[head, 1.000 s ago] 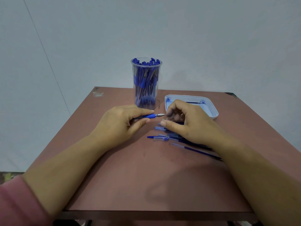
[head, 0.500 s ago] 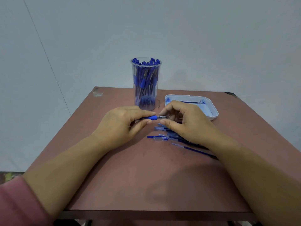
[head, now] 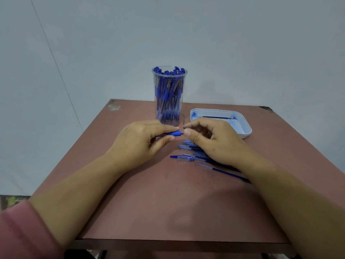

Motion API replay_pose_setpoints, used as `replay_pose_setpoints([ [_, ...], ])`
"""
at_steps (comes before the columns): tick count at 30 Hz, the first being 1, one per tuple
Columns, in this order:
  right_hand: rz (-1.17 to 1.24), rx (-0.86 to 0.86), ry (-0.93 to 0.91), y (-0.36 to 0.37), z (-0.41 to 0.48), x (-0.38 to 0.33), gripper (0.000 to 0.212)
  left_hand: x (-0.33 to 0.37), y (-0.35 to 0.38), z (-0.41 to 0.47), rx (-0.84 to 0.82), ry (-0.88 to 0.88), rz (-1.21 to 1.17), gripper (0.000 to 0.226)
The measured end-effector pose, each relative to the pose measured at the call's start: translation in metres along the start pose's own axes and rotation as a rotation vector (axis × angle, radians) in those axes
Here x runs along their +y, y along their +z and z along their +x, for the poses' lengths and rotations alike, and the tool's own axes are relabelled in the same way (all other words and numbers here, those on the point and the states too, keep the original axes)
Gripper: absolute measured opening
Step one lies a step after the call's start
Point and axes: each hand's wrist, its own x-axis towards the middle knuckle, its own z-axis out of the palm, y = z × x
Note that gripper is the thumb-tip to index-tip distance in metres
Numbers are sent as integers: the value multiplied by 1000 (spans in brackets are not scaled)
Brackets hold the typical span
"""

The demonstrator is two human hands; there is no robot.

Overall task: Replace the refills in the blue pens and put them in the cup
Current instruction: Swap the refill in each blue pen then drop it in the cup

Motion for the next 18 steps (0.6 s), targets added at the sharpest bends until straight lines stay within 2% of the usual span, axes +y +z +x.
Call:
replay_pose_setpoints([
  [4, -37, -13, -9, 1, 1, 1, 5, -1, 0, 0, -8, -4, 8, 34],
  [8, 28, -25, 5, 1, 1, 0, 26, -1, -1, 0, -10, -7, 6, 33],
  [11, 2, -6, 31, 1, 2, 0, 11, 0, 0, 0, -10, -5, 12, 32],
  [13, -52, -9, 24, 2, 2, 1, 12, 0, -1, 0, -12, -7, 18, 32],
  [15, -10, -15, 30, 2, 2, 2, 4, 0, -1, 0, -21, -8, 19, 32],
  [18, 88, -23, 74, 3, 2, 2, 21, 0, -1, 0, -18, -8, 24, 32],
])
